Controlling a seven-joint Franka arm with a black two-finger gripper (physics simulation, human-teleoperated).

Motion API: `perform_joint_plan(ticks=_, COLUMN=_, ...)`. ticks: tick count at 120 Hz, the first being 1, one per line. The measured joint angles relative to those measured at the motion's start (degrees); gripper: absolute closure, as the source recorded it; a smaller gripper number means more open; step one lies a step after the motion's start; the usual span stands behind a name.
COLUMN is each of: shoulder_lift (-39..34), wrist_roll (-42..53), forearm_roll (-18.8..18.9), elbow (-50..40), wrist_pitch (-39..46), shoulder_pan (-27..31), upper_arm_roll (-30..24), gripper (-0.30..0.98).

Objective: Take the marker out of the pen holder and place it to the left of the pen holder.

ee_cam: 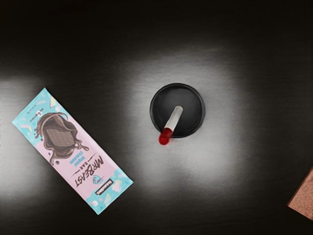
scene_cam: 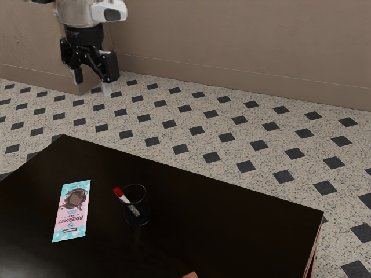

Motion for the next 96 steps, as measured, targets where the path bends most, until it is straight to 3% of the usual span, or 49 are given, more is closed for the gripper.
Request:
perform_joint_plan(ticks=14, shoulder_lift=-2.8, wrist_roll=-1.8, forearm_roll=1.1, elbow=-6.0, wrist_pitch=4.0, shoulder_pan=-1.2, upper_arm_roll=4.4, gripper=0.0)
perform_joint_plan(ticks=40, shoulder_lift=-3.1, wrist_roll=-5.0, forearm_roll=0.9, elbow=-18.3, wrist_pitch=11.4, shoulder_pan=-0.7, upper_arm_roll=4.5, gripper=0.0)
perform_joint_plan(ticks=66, shoulder_lift=-4.4, wrist_roll=-8.2, forearm_roll=-0.7, elbow=-36.5, wrist_pitch=28.3, shoulder_pan=0.4, upper_arm_roll=4.5, gripper=0.0)
perform_joint_plan(ticks=96, shoulder_lift=-4.2, wrist_roll=-10.6, forearm_roll=-2.7, elbow=-45.3, wrist_pitch=42.8, shoulder_pan=0.6, upper_arm_roll=4.5, gripper=0.0)
